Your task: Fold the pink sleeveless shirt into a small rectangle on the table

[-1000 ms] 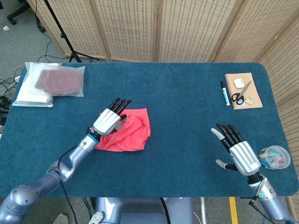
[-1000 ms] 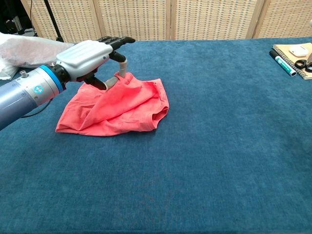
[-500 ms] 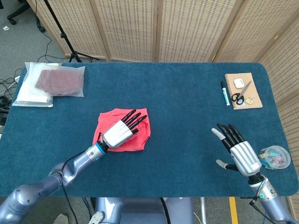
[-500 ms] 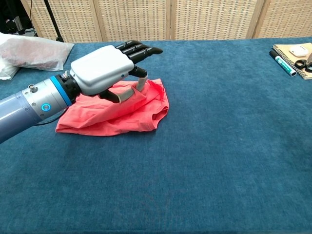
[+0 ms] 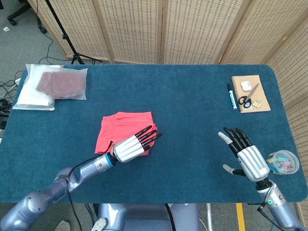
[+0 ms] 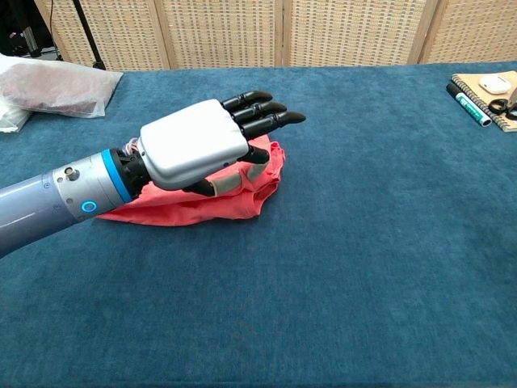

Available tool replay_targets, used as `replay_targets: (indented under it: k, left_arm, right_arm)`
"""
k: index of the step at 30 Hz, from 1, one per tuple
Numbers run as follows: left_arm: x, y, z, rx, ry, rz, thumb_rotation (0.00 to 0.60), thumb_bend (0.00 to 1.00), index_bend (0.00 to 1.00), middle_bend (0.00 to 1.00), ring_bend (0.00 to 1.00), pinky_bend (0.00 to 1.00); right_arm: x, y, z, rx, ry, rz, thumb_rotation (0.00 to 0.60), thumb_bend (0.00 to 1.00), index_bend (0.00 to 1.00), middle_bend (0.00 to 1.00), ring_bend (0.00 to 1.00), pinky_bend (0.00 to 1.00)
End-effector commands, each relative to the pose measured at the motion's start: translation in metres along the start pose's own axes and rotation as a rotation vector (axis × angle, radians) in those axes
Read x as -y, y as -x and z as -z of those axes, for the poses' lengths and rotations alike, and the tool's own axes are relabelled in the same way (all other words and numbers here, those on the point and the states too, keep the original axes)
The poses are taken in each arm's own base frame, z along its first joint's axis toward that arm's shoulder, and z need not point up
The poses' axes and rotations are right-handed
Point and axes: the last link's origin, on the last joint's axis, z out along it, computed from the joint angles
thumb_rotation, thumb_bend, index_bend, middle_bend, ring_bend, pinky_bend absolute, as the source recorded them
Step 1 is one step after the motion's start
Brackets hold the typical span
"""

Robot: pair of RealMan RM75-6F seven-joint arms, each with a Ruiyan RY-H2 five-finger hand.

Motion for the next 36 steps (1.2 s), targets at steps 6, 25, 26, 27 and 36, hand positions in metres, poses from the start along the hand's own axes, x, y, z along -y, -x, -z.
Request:
replay_targets:
  k: [6, 25, 26, 27, 36]
  left_arm:
    - [-0.004, 0.006, 0.0, 0.018, -0.031, 0.053, 0.6, 0.27, 0.08, 0.0, 0.0, 0.0]
    - [0.04, -0.015, -0.001, -0.085, -0.367, 0.376, 0.6, 0.11, 0.0, 0.0, 0.0, 0.0]
    - [0.044, -0.013, 0.003, -0.067, -0.385, 0.381, 0.6, 0.11, 0.0, 0.0, 0.0, 0.0]
    - [0.046, -0.012, 0.007, -0.054, -0.398, 0.386, 0.6, 0.11, 0.0, 0.0, 0.0, 0.0]
    - [0.045, 0.011, 0.051, 0.069, -0.498, 0.528, 0.6, 0.1, 0.0, 0.0, 0.0, 0.0]
  right_arm:
    - [0.0, 0.0, 0.0, 0.0, 0.001, 0.0, 0.6, 0.0, 0.0, 0.0, 0.0, 0.0]
    - [0.0, -0.001, 0.0, -0.002, 0.0, -0.002, 0.6, 0.0, 0.0, 0.0, 0.0, 0.0]
    - [0.0, -0.001, 0.0, -0.003, 0.001, -0.003, 0.6, 0.0, 0.0, 0.0, 0.0, 0.0]
    - [0.0, -0.001, 0.001, -0.003, 0.001, -0.003, 0.6, 0.0, 0.0, 0.0, 0.0, 0.0]
    - [0.0, -0.001, 0.0, 0.0, 0.002, -0.003, 0.6, 0.0, 0.0, 0.0, 0.0, 0.0]
